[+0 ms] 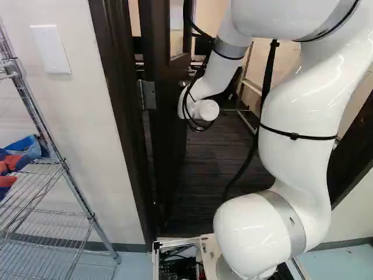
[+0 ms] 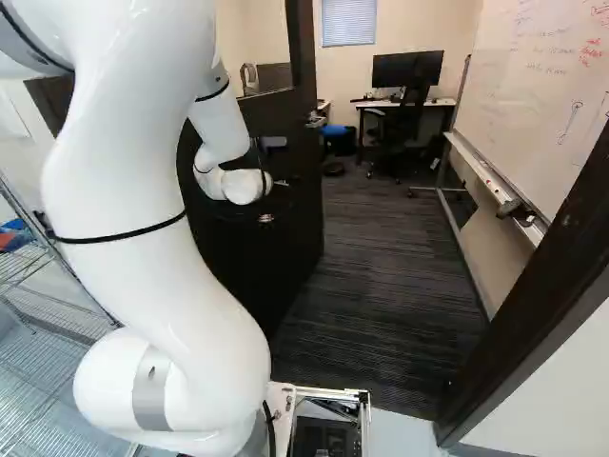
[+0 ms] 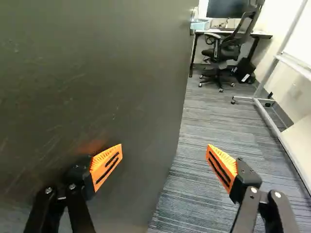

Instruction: Open the door and move inside

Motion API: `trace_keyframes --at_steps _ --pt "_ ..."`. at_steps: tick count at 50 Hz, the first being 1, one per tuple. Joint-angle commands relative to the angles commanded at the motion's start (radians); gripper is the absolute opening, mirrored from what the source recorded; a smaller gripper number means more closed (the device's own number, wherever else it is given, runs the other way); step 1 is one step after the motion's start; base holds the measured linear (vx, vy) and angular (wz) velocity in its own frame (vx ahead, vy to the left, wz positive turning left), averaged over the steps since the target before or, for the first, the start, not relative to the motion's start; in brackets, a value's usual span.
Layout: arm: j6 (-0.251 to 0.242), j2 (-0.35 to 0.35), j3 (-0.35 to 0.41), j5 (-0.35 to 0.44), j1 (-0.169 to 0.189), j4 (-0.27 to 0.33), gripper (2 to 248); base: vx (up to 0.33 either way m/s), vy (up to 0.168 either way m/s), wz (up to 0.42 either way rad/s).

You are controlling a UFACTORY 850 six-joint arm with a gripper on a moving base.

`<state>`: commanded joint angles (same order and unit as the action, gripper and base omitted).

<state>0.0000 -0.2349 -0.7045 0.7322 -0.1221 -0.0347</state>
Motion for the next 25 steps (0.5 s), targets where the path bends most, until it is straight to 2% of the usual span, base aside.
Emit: trace_keyframes --at_steps 25 --pt "0.0 -0.05 -0.059 0.0 -0.036 0.073 247 0.0 0.0 0.0"
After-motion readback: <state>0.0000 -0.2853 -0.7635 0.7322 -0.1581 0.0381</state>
